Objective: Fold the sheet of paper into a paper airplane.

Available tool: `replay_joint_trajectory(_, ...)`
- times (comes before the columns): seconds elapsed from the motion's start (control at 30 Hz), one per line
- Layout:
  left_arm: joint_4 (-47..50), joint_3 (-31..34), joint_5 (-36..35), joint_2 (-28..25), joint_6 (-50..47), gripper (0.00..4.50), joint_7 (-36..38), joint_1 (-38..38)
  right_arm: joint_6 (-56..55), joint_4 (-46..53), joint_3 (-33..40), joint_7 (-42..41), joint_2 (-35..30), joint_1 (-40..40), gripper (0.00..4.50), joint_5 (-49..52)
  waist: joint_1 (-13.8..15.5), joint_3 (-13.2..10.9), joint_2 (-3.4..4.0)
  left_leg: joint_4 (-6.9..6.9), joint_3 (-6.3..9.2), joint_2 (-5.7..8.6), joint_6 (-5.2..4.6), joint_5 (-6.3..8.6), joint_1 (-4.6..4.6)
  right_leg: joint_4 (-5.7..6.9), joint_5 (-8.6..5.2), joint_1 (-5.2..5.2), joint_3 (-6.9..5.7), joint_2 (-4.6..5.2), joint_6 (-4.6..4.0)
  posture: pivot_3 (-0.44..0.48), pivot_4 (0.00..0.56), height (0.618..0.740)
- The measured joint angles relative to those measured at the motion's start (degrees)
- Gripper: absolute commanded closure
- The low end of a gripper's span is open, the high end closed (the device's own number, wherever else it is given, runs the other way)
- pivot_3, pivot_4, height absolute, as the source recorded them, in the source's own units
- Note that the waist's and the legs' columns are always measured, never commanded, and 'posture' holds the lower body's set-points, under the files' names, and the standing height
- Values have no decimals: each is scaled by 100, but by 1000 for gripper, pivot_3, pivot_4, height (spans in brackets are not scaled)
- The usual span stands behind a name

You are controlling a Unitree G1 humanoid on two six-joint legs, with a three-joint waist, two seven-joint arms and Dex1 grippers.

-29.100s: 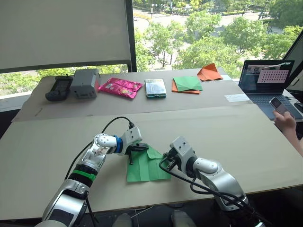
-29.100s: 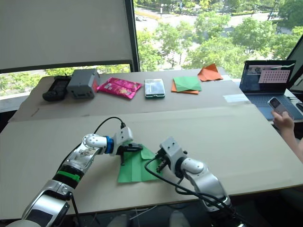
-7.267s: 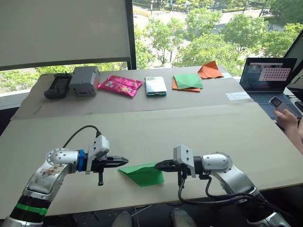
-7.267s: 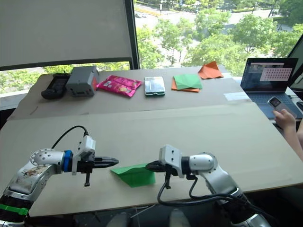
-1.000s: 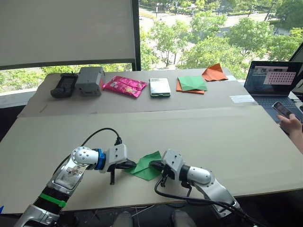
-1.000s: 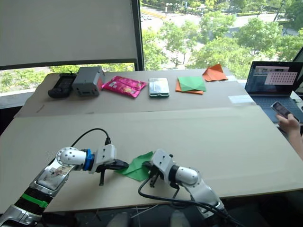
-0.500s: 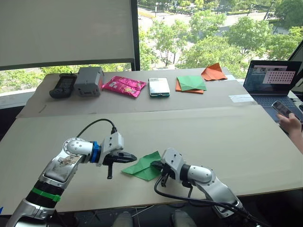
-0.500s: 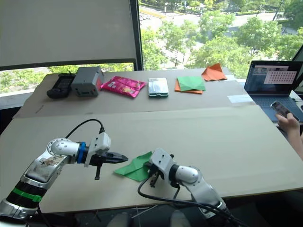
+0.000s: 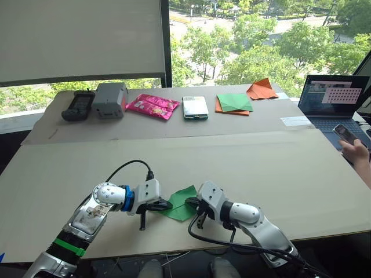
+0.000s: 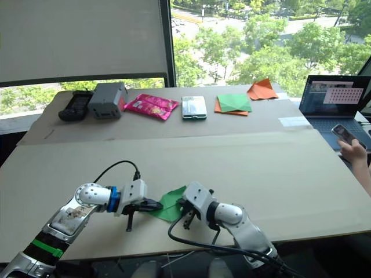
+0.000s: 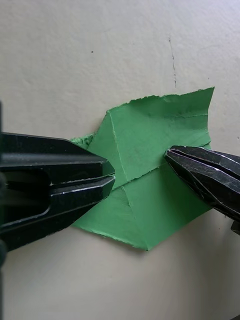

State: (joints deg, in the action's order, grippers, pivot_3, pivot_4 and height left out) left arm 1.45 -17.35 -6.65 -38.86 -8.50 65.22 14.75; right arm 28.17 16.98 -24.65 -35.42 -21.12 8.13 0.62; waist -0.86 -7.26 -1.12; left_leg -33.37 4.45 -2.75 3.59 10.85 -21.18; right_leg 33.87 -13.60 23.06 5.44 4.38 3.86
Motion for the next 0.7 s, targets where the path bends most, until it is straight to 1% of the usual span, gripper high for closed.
replay_joint_trajectory(0.3,-104,-34,12,3,205,4500,-1,-27,321,140,-96,-56,-48,173,4463,-42,-9,5,10,1,0,0,1,0,0,0,0,3,-2,0,0,0,150,732)
replay_joint_trajectory(0.5,-116,-34,12,14,208,4500,-5,-26,317,149,-185,-96,-12,184,4463,-38,-19,6,11,1,0,0,1,0,0,0,0,3,-2,0,0,0,150,732)
replay_joint_trajectory(0.6,-118,-35,12,22,208,4500,-12,-25,240,134,-275,-221,-8,215,4463,-23,-20,6,12,1,0,0,1,0,0,0,0,4,-1,0,0,0,150,732)
replay_joint_trajectory(0.7,-120,-43,14,37,208,4500,-39,-20,34,27,-458,-521,-59,313,4463,2,-19,5,12,1,0,0,1,1,-1,0,0,4,-2,0,0,0,150,732)
